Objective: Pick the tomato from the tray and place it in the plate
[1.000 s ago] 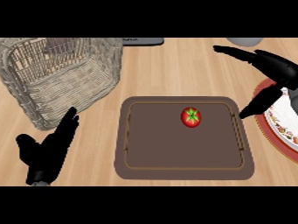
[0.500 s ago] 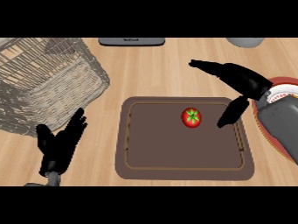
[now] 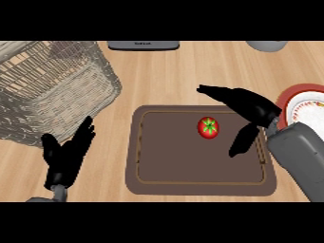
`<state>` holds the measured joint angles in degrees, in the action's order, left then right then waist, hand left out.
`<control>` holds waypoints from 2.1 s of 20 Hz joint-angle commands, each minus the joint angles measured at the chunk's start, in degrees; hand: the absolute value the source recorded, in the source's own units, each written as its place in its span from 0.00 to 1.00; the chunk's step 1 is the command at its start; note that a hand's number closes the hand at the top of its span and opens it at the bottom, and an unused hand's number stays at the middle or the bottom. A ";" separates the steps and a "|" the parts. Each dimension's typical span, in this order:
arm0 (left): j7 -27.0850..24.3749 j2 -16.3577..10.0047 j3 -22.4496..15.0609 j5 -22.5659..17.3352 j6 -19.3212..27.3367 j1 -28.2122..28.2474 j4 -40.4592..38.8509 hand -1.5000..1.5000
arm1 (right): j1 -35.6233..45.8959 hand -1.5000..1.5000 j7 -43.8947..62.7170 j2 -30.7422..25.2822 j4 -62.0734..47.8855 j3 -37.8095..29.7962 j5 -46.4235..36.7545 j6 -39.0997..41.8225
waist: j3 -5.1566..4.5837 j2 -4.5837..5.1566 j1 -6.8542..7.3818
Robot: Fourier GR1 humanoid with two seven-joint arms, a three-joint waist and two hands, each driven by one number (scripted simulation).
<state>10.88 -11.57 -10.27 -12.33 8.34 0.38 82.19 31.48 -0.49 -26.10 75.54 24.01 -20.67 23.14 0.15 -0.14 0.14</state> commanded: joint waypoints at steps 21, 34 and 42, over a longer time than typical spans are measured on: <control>1.13 3.49 3.62 4.19 -3.60 0.49 -0.54 0.50 | -2.37 0.00 -5.91 12.18 -11.90 -4.13 -24.16 -3.07 | -0.14 0.17 0.11; 2.25 3.09 6.46 3.24 -6.53 -0.28 -0.76 0.50 | 0.15 1.00 -14.92 12.09 -15.67 -4.44 -34.12 -8.17 | -0.14 0.14 0.06; 0.59 4.90 5.18 5.04 -2.86 5.95 1.19 0.50 | -21.71 1.00 -9.24 16.09 5.91 -6.45 -30.31 -22.96 | -0.19 -1.51 -4.92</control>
<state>11.63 -7.58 -4.68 -7.74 4.34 3.09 83.57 20.63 -13.19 -11.38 72.20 17.20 -50.82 5.59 0.10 -0.90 -2.09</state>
